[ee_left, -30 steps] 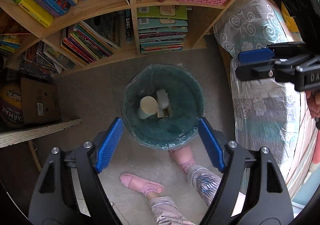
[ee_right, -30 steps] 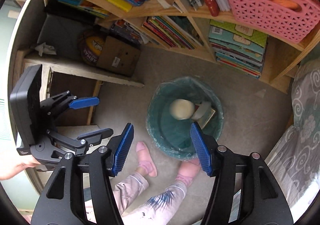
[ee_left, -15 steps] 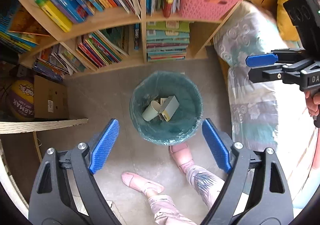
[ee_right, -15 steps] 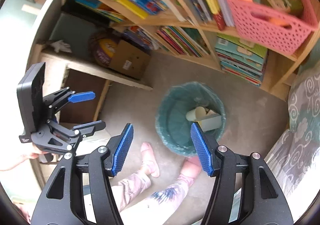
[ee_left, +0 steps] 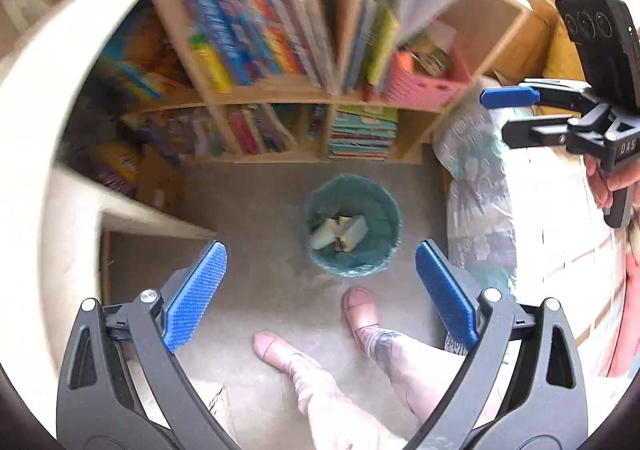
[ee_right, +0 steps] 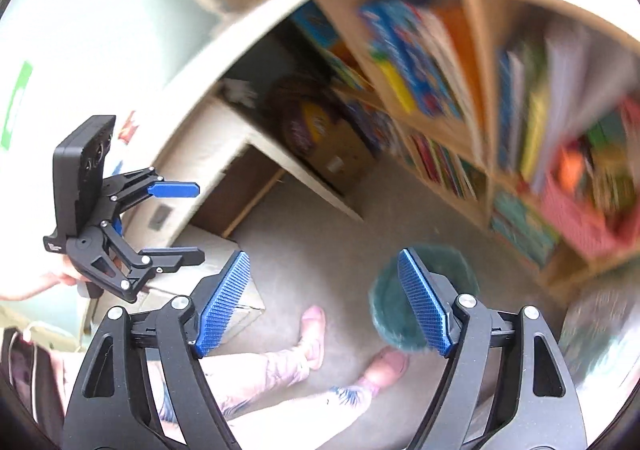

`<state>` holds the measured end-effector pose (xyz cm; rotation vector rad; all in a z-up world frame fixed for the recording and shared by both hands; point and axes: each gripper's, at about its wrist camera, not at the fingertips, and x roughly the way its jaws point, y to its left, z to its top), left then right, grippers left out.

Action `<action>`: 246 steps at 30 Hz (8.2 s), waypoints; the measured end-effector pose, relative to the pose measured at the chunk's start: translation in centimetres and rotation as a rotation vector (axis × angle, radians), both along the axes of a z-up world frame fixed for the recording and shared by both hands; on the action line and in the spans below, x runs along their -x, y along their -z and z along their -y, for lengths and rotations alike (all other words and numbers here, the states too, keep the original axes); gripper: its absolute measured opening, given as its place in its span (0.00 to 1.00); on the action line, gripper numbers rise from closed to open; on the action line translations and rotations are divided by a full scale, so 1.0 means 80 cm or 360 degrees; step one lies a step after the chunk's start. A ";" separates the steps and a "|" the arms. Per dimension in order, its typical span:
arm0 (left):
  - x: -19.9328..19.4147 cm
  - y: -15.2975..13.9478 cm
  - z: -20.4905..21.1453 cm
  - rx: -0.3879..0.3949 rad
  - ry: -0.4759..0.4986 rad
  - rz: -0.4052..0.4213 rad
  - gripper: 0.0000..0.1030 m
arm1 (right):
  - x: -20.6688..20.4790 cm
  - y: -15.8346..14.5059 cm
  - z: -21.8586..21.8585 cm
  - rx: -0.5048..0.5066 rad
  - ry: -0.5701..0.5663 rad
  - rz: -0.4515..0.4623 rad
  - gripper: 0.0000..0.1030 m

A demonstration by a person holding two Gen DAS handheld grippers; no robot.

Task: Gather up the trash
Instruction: 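Move both open tools back over the table, then approach the red drink can and white marker with both tools, then grasp the navy case with the left tool while the right tool grasps the red can, then carry the case and can to the green bin and open both tools, then move both open tools back over the table toward the toothbrush pack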

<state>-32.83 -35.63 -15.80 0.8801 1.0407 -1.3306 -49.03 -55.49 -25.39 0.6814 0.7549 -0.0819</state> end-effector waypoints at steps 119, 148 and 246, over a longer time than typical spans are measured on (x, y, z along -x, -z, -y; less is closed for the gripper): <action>-0.498 -0.134 -0.401 0.0224 -0.2469 0.0235 0.51 | -0.838 -0.255 -0.361 0.0924 -0.2402 0.0519 0.70; -0.399 -0.151 -0.219 0.0340 -0.0946 0.0124 0.51 | -0.496 -0.251 -0.166 0.0784 -0.0917 0.0180 0.70; 0.106 0.315 0.113 -0.0481 0.0535 0.0012 0.86 | 0.087 0.301 0.007 -0.0337 0.0703 -0.0405 0.74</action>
